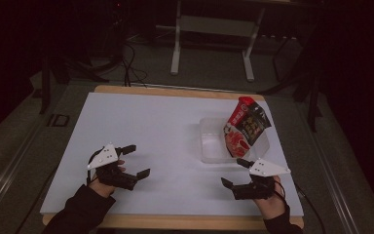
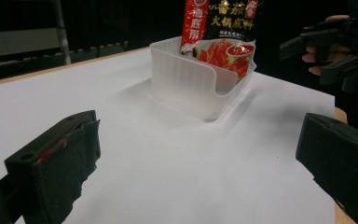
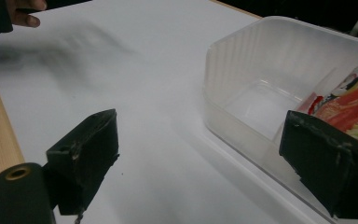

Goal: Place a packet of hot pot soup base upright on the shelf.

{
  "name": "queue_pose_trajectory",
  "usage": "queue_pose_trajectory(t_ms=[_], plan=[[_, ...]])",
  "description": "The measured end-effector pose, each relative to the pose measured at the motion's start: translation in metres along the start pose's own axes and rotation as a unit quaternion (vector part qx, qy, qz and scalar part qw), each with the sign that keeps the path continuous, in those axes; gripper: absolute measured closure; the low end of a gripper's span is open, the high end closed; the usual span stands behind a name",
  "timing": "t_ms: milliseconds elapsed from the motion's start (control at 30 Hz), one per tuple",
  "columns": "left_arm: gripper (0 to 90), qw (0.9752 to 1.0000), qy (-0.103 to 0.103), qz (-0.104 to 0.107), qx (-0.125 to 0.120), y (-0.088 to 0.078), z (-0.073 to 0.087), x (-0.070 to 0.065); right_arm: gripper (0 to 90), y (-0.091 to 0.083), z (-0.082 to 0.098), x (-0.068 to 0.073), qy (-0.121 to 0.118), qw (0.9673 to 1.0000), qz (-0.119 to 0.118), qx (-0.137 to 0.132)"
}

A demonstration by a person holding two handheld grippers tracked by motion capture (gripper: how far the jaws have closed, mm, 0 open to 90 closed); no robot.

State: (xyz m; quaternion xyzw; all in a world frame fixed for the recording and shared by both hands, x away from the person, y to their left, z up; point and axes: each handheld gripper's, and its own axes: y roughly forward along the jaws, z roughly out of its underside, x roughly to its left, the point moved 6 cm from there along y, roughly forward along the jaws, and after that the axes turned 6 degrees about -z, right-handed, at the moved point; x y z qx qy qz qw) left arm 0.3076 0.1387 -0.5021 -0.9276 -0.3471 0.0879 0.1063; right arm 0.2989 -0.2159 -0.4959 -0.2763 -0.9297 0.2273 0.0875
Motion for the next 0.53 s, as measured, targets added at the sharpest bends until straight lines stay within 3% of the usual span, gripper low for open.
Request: queue_pose_trajectory(t_ms=[533], plan=[[0.1, 1.0000, 0.002, 0.003, 0.007, 0.0027, 0.0040, -0.0012, 11.8, 0.0015, 0.0039, -0.0033, 0.002, 1.0000, 0.006, 0.005]])
